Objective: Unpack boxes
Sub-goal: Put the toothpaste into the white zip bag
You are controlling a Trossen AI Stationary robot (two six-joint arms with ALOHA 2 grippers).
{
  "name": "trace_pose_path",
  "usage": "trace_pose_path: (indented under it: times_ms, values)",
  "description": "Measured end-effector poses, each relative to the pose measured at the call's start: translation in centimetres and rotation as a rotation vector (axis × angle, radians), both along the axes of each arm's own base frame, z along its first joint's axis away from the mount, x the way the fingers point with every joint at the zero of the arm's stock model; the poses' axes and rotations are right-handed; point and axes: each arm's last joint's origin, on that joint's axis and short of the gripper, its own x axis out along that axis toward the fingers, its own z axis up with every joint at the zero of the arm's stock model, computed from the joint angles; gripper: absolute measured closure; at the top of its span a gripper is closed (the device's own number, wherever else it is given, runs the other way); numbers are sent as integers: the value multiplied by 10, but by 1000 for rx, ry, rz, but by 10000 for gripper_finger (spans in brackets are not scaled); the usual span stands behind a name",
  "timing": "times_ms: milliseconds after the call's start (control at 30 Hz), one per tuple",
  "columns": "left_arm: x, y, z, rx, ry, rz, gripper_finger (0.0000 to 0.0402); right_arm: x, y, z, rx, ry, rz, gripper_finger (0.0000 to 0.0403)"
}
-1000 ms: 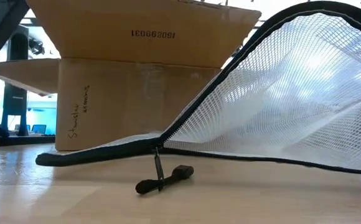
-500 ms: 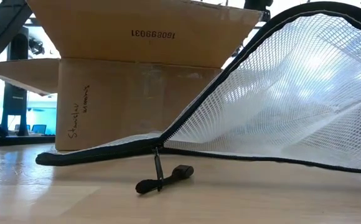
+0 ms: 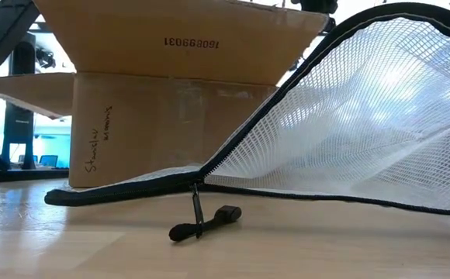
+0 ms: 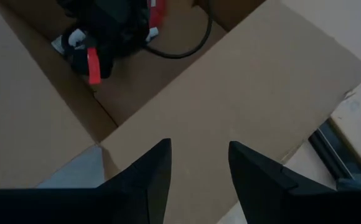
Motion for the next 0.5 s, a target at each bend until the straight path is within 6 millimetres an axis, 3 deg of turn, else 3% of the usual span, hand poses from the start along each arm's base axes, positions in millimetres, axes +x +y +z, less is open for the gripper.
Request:
trace_pose_path:
  times_ms: [300, 500]
  values:
    - [-5, -2, -25, 45, -58, 16, 183, 0, 0, 0, -2, -2, 1, 241]
    - [2, 2, -20, 90, -84, -69, 219, 0, 0, 0, -2, -1, 1, 241]
